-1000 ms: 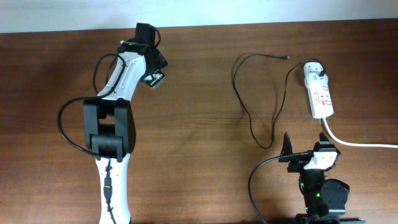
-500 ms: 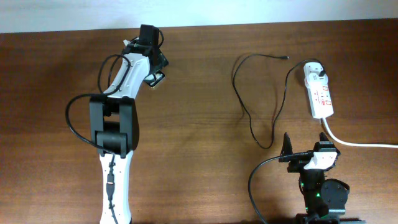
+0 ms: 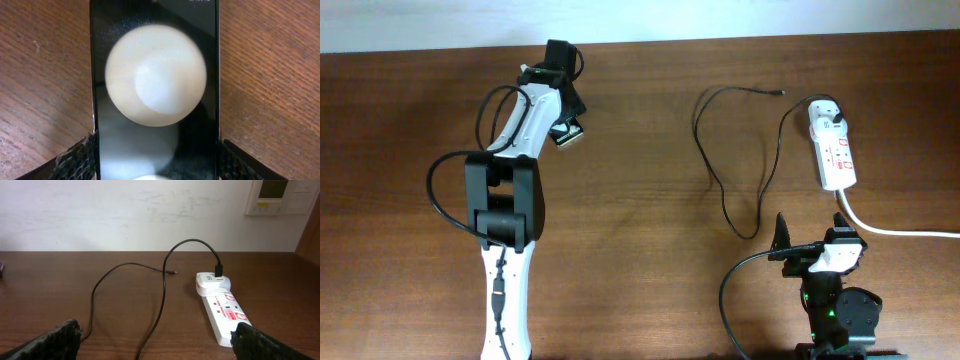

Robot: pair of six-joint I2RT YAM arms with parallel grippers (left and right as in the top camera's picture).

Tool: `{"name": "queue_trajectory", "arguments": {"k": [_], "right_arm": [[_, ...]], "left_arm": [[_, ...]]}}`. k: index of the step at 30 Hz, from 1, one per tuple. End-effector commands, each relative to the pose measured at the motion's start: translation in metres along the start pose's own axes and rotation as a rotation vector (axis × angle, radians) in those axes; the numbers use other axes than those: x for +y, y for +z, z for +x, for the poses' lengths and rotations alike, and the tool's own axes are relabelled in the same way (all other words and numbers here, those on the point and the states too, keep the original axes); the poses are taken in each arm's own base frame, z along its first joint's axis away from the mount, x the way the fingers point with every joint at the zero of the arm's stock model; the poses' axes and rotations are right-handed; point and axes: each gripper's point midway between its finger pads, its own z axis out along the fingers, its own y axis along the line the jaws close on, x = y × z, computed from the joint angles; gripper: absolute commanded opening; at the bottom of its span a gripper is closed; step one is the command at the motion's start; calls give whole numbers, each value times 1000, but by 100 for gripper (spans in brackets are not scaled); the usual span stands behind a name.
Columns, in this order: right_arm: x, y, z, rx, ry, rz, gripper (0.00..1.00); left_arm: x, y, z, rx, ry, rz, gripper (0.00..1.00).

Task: Plug charger to phone and switch on socket
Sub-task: 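Reach the left gripper to the black phone and grasp it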

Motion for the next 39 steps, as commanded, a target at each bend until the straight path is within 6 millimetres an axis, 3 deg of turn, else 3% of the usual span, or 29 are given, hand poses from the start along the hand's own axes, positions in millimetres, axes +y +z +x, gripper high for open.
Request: {"name": "queue_trajectory", "arguments": {"k": [1,2,3,4,5,14,20,26,28,32,35,39], "right_arm": [[-2,0,2,4,8,11,99],[-2,0,2,4,8,11,99],[-2,0,2,4,8,11,99],[-2,0,2,4,8,11,99],[-2,0,2,4,8,11,99],[-2,0,2,4,8,11,99],[-2,0,2,4,8,11,99],[-2,0,2,4,8,11,99],[-2,0,2,4,8,11,99],[-2,0,2,4,8,11,99],[-2,0,2,4,8,11,99],[-2,0,2,4,8,11,99]], "left_arm": [[33,60,89,290,103,-100,62],[33,59,91,301,118,-94,66],[33,59,92,307,123,-91,76],[33,59,93,309,123,-92,93],[33,59,93,308,123,-92,99],[22,64,77,240,103,-51,99],[32,66,70,224,100,-82,100],[34,68,73,231,102,-87,84],[34,67,73,233,103,-89,70],[35,60,72,245,129,-93,65],[29,38,55,227,124,-81,64],[20,-22,15,165,107,-39,60]]}}
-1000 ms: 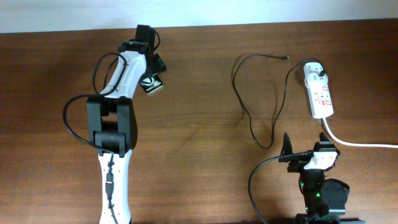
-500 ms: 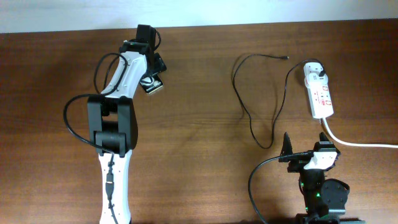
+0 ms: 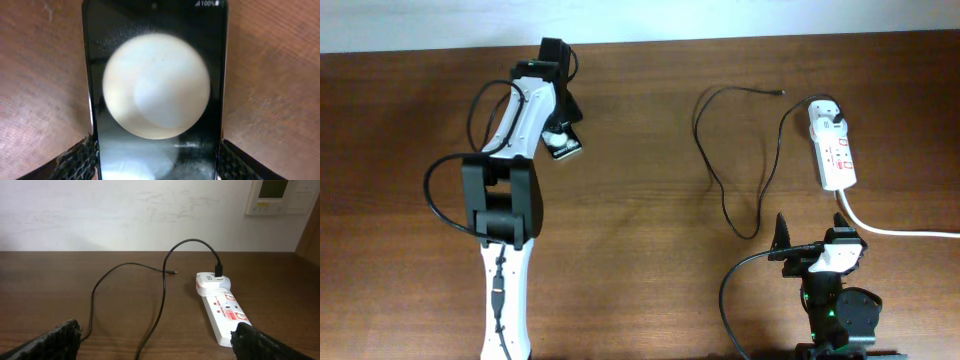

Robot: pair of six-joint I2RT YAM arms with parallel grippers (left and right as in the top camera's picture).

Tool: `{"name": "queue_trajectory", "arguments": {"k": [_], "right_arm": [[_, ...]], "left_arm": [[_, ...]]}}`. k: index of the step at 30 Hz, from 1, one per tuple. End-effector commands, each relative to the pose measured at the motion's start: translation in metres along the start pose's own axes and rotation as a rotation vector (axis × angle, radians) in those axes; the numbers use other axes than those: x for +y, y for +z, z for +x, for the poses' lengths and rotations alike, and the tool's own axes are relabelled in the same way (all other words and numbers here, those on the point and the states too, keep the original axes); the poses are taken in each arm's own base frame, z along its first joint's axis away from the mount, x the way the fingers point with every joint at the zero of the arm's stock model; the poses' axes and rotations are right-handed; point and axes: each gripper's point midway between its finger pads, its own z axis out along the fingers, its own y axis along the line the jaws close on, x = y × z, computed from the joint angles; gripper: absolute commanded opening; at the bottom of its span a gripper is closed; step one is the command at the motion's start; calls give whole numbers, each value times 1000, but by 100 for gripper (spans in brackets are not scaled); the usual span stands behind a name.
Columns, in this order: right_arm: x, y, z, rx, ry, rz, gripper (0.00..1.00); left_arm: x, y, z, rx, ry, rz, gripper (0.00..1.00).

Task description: Plug charger to phone and switch on socket

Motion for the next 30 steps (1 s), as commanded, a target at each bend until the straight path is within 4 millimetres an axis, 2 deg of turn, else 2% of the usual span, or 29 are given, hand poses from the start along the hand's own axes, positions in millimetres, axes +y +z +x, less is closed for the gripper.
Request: {"name": "queue_trajectory", "arguments": {"k": [1,6,10,12,13,14,15,18,19,22,25,27,29,30], "right_arm": [[-2,0,2,4,8,11,99],[-2,0,2,4,8,11,99],[-2,0,2,4,8,11,99],[-2,0,2,4,8,11,99],[-2,0,2,4,8,11,99],[-2,0,2,4,8,11,99],[-2,0,2,4,8,11,99],[-2,0,2,4,8,11,99],[-2,0,2,4,8,11,99],[-2,0,2,3,8,11,99],[-2,0,2,4,8,11,99],[-2,0,2,3,8,11,99],[-2,0,2,4,8,11,99],[-2,0,2,3,8,11,99]], "left_arm": [[6,-24,-2,20,26,-3,60],[17,-95,-10,-29,15,28,61],[33,-171,-13,-103,-2,74,61],[46,-219,-10,-157,-7,107,61],[52,-236,-8,-174,-11,118,61],[63,-267,-1,-206,-16,137,61],[71,-287,3,-232,-5,151,61],[96,-337,24,-282,-13,179,60],[111,-361,37,-308,-20,192,60],[143,-410,69,-374,-35,232,60],[174,-446,99,-445,-40,255,60],[185,-456,113,-471,-46,271,59],[189,-440,124,-421,-34,241,58],[188,-418,130,-360,-26,205,57]]}}
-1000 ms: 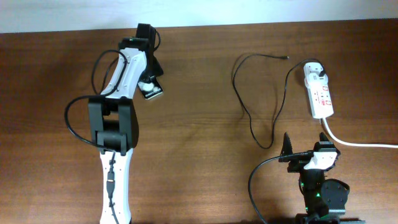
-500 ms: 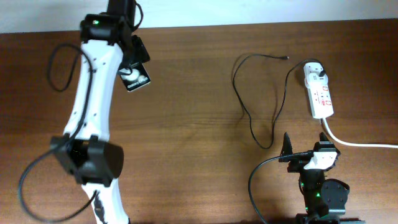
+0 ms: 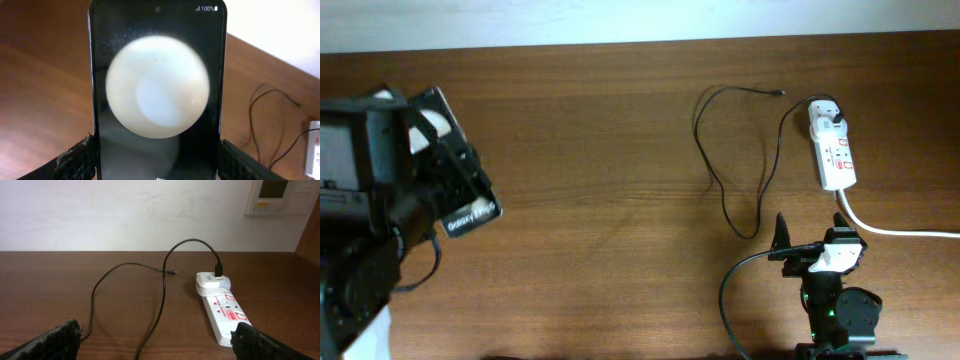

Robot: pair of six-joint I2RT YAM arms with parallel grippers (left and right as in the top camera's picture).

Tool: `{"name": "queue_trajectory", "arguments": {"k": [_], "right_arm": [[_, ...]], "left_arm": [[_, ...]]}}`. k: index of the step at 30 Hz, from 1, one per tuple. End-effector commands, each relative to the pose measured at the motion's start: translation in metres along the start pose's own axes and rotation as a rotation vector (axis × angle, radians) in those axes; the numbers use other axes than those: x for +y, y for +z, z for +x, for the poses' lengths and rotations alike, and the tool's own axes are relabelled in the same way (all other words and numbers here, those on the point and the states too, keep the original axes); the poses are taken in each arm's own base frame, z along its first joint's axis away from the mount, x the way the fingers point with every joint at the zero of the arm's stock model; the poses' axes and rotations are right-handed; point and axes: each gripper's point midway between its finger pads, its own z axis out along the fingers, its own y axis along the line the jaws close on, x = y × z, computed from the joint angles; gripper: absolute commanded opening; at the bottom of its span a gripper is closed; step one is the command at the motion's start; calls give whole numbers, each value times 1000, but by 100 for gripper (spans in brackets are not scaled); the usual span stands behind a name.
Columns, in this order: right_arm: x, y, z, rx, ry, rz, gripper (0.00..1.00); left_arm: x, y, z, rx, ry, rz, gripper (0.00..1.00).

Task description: Plug charger to phone and switch on socket

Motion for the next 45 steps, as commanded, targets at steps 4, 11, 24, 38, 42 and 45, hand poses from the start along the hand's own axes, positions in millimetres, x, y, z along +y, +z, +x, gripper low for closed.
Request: {"name": "queue_trajectory", "arguments": {"k": [4,11,24,38,42,45], "right_arm": [[-2,0,2,3,9,11,99],[-2,0,2,3,9,11,99],[-2,0,2,3,9,11,99],[2,0,2,2,9,-17,99],[49,-7,-3,71,615,-287,99],[96,-30,-4,254,885,-564,99]], "left_arm": [[4,86,45,191,23,-87,58],[-29,165,107,405,-5,78,56],[-105,214,178,938,-185,388,55],[-109,207,181,965,-166,438,55],[-112,211,177,949,-192,438,54],[-115,213,174,938,-217,436,53]]}}
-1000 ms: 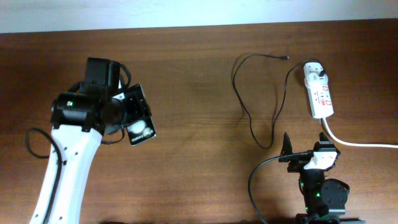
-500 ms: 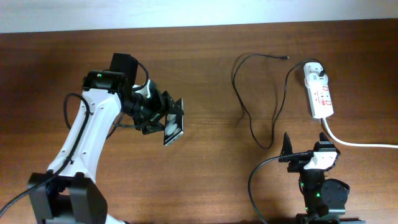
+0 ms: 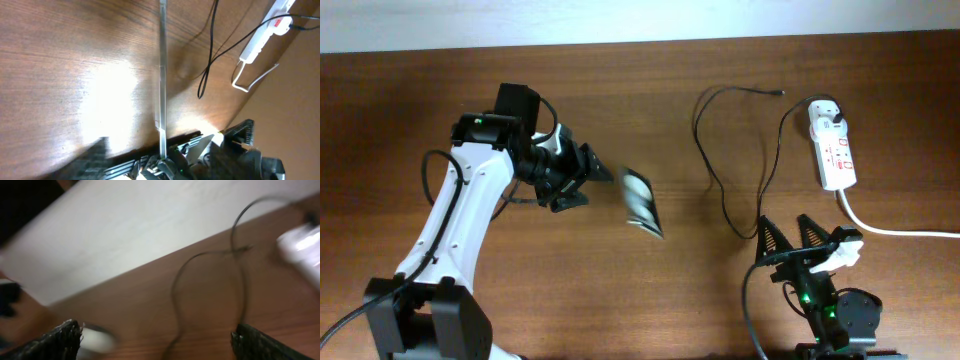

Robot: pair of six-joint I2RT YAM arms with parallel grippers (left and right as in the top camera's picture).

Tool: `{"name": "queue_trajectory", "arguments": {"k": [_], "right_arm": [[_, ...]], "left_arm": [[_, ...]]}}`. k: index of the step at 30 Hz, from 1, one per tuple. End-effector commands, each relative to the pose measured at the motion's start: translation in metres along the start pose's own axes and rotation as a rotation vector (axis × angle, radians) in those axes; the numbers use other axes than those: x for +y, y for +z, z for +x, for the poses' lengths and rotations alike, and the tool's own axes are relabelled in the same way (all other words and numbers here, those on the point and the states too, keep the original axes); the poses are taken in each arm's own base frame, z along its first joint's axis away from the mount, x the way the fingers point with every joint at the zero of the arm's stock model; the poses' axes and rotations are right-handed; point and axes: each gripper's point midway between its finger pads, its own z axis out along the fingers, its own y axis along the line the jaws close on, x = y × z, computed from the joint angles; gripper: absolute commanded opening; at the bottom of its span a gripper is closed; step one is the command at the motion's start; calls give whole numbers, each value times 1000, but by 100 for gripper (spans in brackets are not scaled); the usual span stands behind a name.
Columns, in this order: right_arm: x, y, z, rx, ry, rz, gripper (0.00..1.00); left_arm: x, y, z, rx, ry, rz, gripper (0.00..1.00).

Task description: Plug charger to phone and switch on socket

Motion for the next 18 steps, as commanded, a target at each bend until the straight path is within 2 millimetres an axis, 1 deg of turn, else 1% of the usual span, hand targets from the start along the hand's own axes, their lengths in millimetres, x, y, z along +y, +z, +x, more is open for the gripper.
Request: {"name": "queue_trajectory", "arguments": {"k": [1,2,3,4,6,7,8,10,11,12,13,14,18], "right_arm": [[53,-13,39,283,357,-278,99],[67,-22,49,365,364,-355,99],[69,-24,51,382,364,-370,99],[67,-22,50,368,366,-354,99],[60,-19,49,349,375,-317,99],[60,-19,49,349,372,-318,99],[60,-19,49,349,372,-318,99],[60,-19,49,348,371,-318,99],[60,-19,49,339,313,-328,99],[60,-19,49,334,290,-331,99],[60,-19,49,335,291,-332,99],[60,-19,49,335,291,-332,99],[60,-19,49,335,291,-331,99]], "left_arm": [[-6,-1,-2,0,-28,29,53],[-6,-1,-2,0,-30,29,53],[-6,-1,-2,-1,-29,28,53],[-3,-1,-3,-10,-28,15,54],[11,-1,-13,-66,-28,-69,55],[21,-3,-19,-105,-29,-126,57],[26,-4,-24,-131,-9,-157,59],[17,-2,-30,-148,122,-145,72],[12,2,-30,-157,198,-156,87],[13,6,-33,-185,237,-210,92],[14,11,-38,-252,300,-319,99],[9,16,-39,-280,341,-354,99],[-51,51,-28,-397,572,-342,99]]}}
